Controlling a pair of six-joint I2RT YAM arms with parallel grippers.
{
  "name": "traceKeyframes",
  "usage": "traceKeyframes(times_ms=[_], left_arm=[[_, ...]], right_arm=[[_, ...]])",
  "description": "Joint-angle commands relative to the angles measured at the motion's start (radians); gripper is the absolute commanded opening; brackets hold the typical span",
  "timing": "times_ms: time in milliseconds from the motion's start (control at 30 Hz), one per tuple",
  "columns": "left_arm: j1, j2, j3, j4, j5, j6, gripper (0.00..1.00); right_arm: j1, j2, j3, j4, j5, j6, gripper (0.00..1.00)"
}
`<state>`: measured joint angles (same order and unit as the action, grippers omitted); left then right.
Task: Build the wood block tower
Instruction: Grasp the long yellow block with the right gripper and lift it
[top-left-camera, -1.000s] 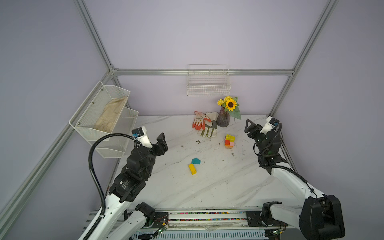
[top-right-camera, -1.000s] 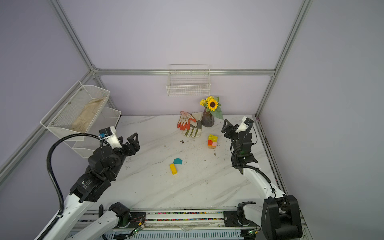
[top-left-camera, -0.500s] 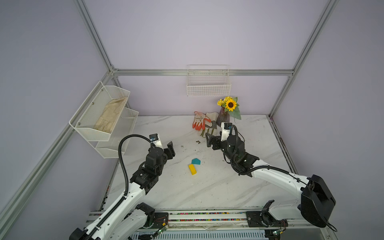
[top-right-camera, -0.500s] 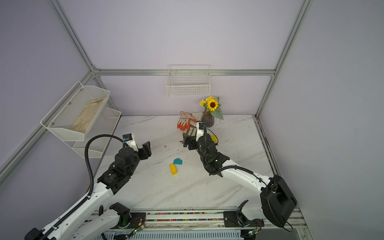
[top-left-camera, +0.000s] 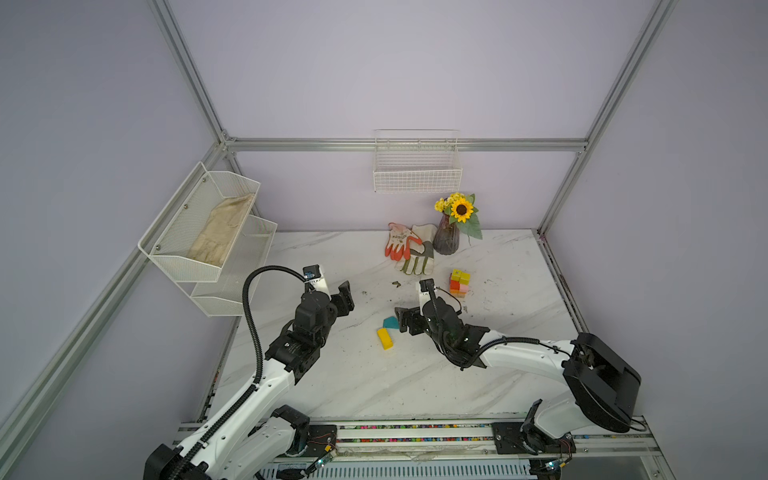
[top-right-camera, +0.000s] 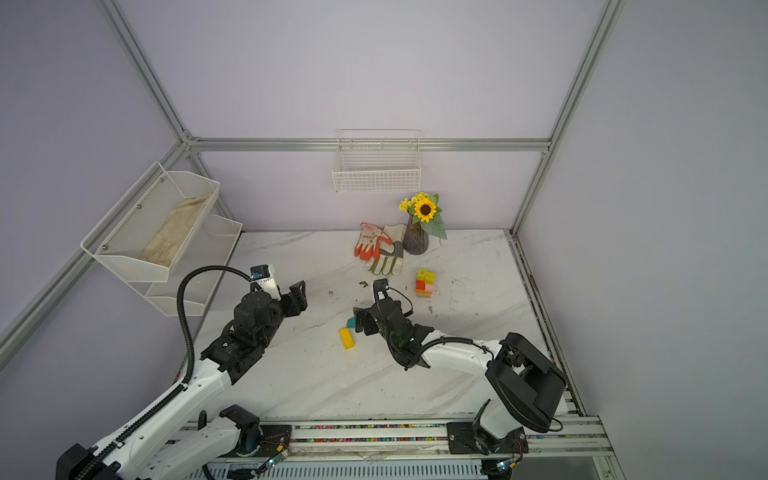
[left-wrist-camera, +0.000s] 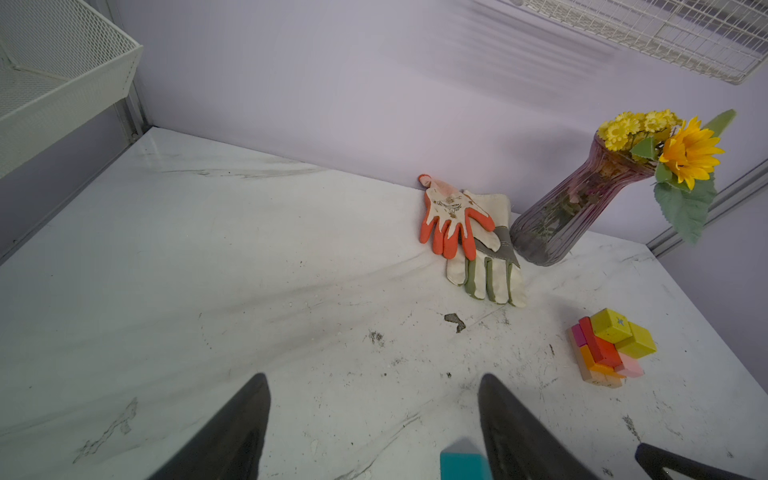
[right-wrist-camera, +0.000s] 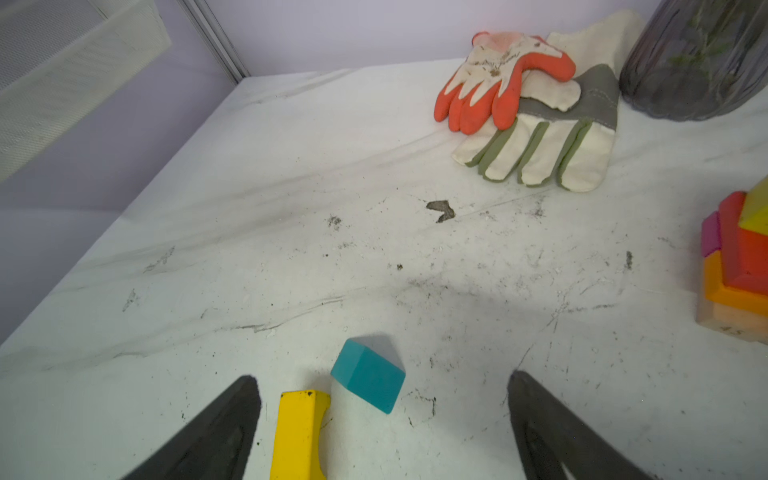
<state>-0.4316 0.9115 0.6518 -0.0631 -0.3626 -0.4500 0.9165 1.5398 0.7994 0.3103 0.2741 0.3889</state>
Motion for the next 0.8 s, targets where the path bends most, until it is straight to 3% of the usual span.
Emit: traceKeyframes(times_ms=[0, 400, 767], left_arm=[[0.008, -0.016, -0.054, 0.061, -0.009, 0.023, 0.78], [0.008, -0.045, -0.094, 0.075, -0.064, 0.053, 0.8], [0.008, -0.025, -0.084, 0.087, -0.04, 0.046, 0.81]], right_arm=[[0.017, 0.076, 0.053, -0.079, 0.027, 0.052, 0.93], [0.214, 0.183, 0.08, -0.089, 0.097, 0.11, 0.9], [0.229, 0.319, 0.161, -0.14, 0.055, 0.09, 0.78]])
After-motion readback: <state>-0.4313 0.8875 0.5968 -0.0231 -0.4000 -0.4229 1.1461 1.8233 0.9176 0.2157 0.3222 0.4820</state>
